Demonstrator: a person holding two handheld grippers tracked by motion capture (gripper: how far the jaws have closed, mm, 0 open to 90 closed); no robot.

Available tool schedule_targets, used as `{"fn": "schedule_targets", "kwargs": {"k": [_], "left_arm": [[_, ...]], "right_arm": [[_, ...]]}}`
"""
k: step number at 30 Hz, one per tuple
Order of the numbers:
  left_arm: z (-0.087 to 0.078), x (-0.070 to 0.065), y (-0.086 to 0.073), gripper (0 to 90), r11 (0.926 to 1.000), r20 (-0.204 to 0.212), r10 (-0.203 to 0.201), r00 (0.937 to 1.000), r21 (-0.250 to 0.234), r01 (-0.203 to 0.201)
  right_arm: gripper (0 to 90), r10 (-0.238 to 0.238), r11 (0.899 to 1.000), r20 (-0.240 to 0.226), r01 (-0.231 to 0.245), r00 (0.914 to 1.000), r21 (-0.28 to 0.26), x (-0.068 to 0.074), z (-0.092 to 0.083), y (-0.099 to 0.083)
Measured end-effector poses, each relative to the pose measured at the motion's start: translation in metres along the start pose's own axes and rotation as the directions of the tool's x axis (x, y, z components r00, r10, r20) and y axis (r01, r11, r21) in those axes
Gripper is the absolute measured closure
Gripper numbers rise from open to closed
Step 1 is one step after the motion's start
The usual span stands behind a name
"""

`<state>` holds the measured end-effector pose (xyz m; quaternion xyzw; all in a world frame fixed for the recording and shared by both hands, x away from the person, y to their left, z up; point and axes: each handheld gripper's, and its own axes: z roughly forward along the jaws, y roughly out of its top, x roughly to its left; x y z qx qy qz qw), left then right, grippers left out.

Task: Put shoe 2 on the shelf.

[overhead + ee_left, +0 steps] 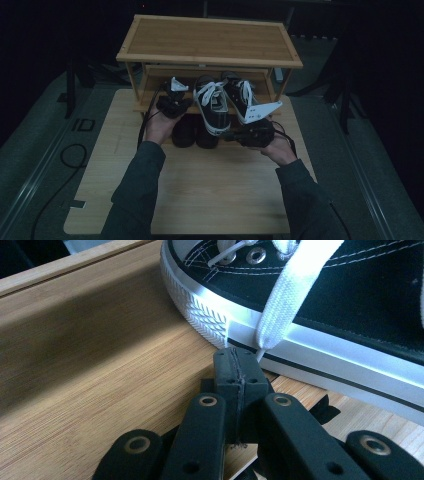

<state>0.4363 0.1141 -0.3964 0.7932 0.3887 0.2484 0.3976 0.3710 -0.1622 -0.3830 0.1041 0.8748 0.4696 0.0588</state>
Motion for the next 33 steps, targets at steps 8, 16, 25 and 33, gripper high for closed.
{"fn": "schedule_targets", "kwargs": {"k": [8,16,25,33], "left_arm": [[0.000,0.000,0.000,90.0,1.0000,0.005,-0.008,1.0000,-0.001,0.008],[0.000,0.001,0.000,90.0,0.9999,0.010,-0.011,0.9999,0.004,0.011],[0.000,0.000,-0.001,90.0,0.9999,0.005,-0.014,0.9999,-0.007,0.014],[0.000,0.000,0.000,90.0,0.9999,0.003,-0.016,0.9999,-0.002,0.016]], "right_arm": [[90.0,0.000,1.000,-0.014,0.000,0.9999,-0.008,-0.001,0.006,0.001],[90.0,0.001,1.000,-0.022,-0.002,0.9998,-0.017,-0.001,0.011,0.003],[90.0,-0.010,1.000,-0.019,0.010,0.9998,-0.015,0.000,0.020,0.008],[90.0,-0.021,1.000,-0.015,0.020,0.9997,-0.017,-0.001,0.025,0.010]]}}
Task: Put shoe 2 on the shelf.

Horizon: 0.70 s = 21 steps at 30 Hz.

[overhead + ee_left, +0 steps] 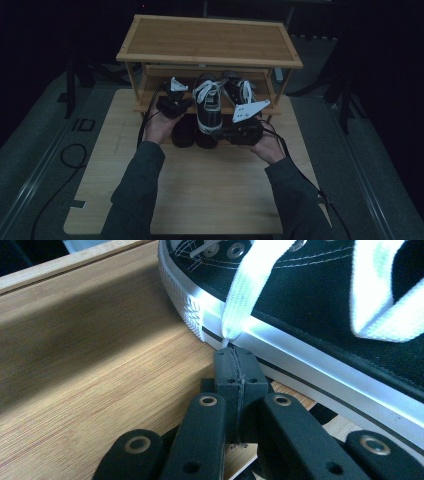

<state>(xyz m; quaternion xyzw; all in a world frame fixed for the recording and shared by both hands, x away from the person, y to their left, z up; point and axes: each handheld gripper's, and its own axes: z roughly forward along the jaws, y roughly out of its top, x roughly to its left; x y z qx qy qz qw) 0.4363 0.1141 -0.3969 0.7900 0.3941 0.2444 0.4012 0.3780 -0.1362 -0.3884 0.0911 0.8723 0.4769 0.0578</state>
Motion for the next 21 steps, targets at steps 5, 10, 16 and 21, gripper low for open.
{"fn": "schedule_targets", "kwargs": {"k": [5,10,16,21], "left_arm": [[0.000,0.000,0.000,90.0,1.0000,-0.001,0.000,1.0000,0.003,0.000],[0.000,-0.001,0.000,90.0,1.0000,-0.004,-0.001,1.0000,0.002,0.001],[0.000,-0.001,0.000,90.0,1.0000,-0.003,0.001,1.0000,-0.002,-0.001],[0.000,0.000,0.000,90.0,1.0000,0.000,0.000,1.0000,-0.005,0.000]], "right_arm": [[90.0,-0.002,1.000,-0.008,0.002,1.0000,-0.008,-0.002,0.003,0.000],[90.0,-0.007,1.000,0.000,0.007,1.0000,-0.019,-0.002,0.006,0.000],[90.0,0.021,1.000,0.054,-0.020,0.9983,-0.022,-0.007,0.010,-0.001],[90.0,0.037,0.999,0.062,-0.036,0.9974,-0.024,-0.012,0.010,-0.001]]}}
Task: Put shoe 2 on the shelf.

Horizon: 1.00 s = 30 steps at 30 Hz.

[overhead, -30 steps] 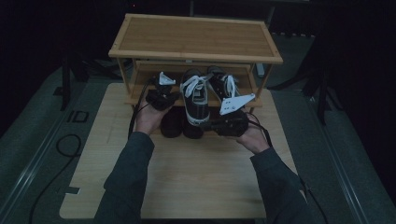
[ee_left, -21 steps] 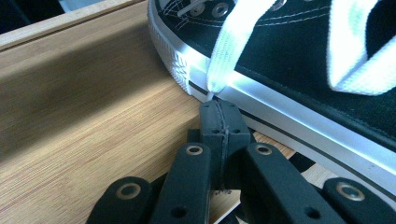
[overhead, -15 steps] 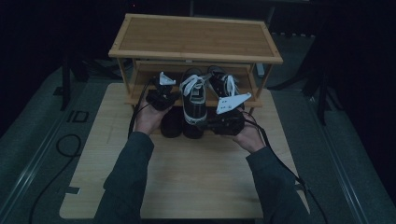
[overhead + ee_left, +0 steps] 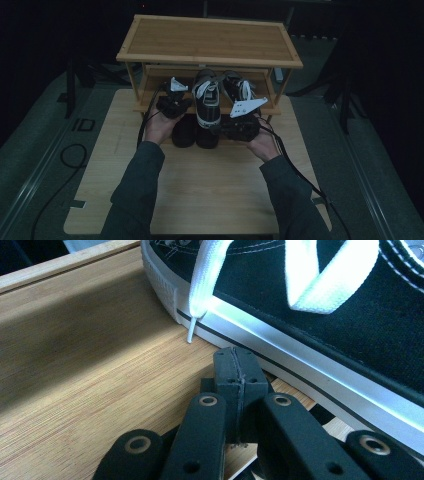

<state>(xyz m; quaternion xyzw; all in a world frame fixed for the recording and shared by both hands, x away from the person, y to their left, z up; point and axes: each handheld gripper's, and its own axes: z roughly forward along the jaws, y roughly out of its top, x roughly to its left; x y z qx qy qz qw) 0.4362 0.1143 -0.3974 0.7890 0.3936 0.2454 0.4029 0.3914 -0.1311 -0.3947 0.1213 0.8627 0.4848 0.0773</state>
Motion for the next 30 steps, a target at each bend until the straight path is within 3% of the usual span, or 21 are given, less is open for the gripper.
{"fn": "schedule_targets", "kwargs": {"k": [7,14,16,24,30], "left_arm": [[0.000,-0.001,0.000,90.0,1.0000,-0.003,-0.004,1.0000,0.001,0.004],[0.000,-0.001,0.000,90.0,1.0000,-0.003,-0.005,1.0000,-0.001,0.005],[0.000,-0.001,0.000,90.0,1.0000,-0.005,-0.005,1.0000,-0.001,0.005],[0.000,0.000,-0.001,90.0,0.9999,-0.004,-0.017,0.9999,-0.004,0.017],[-0.001,-0.004,0.000,90.0,0.9998,-0.033,0.018,0.9993,0.003,-0.018]], "right_arm": [[90.0,-0.012,1.000,0.048,0.012,0.9988,-0.013,0.003,0.003,0.000],[90.0,-0.008,1.000,0.063,0.009,0.9980,-0.016,0.002,0.007,0.000],[90.0,-0.019,1.000,0.089,0.020,0.9958,-0.010,0.003,0.008,0.001],[90.0,-0.018,1.000,0.096,0.019,0.9952,-0.014,0.003,0.017,0.006],[90.0,-0.016,1.000,0.102,0.017,0.9946,-0.005,0.003,0.017,0.006]]}}
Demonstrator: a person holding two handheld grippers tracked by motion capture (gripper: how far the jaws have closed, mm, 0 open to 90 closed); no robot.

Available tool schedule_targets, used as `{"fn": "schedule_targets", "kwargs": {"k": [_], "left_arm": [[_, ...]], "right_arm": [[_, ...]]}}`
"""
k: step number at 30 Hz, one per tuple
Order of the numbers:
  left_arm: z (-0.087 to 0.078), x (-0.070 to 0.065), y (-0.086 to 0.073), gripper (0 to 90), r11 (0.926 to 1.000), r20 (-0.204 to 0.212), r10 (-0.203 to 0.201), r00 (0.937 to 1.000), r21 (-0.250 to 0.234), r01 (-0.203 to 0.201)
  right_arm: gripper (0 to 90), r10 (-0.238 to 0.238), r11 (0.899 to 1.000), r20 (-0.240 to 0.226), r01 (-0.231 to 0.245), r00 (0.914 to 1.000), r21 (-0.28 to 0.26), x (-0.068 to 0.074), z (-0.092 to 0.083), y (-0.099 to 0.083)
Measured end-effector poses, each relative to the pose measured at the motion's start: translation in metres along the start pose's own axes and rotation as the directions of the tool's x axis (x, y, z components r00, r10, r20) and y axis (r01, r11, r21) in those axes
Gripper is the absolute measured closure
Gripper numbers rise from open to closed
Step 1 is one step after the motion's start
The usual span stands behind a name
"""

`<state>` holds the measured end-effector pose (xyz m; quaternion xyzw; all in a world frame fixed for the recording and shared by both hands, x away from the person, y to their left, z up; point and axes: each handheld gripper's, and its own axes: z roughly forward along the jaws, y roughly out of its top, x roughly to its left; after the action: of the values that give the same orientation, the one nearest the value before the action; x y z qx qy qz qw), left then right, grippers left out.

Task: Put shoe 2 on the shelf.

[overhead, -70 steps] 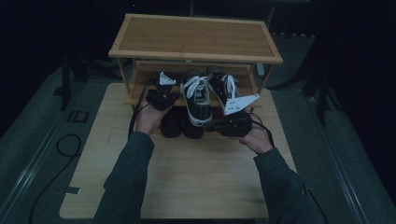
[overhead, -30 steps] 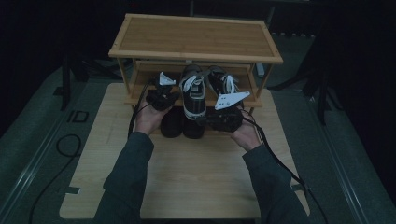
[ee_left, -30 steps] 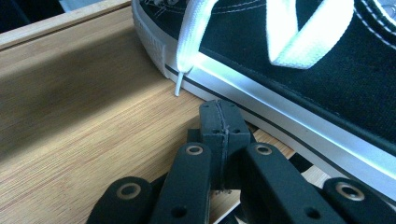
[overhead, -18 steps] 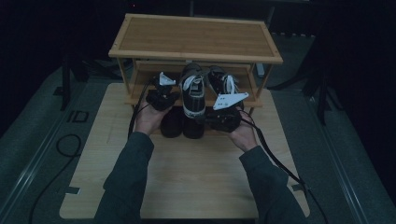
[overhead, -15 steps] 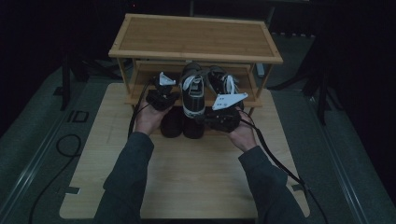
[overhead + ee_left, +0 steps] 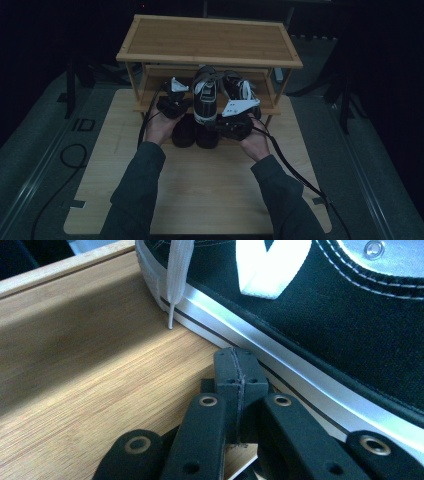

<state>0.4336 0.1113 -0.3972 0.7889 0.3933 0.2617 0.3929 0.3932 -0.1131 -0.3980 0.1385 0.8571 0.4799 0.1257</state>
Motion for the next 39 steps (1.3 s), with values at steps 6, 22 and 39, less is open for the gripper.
{"fn": "schedule_targets", "kwargs": {"k": [6,22,39], "left_arm": [[-0.0005,0.0005,-0.0009,90.0,1.0000,-0.007,0.005,1.0000,-0.004,-0.005],[-0.0038,0.0093,-0.0061,90.0,0.9978,0.011,-0.064,0.9979,-0.014,0.064],[-0.0038,0.0083,-0.0060,90.0,0.9980,0.007,-0.063,0.9980,-0.012,0.063]], "right_arm": [[90.0,0.001,1.000,0.004,-0.001,1.0000,0.004,0.0006,-0.0001,0.0001],[90.0,-0.009,1.000,0.009,0.009,0.9999,0.000,0.0008,0.0002,-0.0003],[90.0,-0.009,1.000,0.091,0.010,0.9958,-0.011,0.0016,0.0062,-0.0007]]}}
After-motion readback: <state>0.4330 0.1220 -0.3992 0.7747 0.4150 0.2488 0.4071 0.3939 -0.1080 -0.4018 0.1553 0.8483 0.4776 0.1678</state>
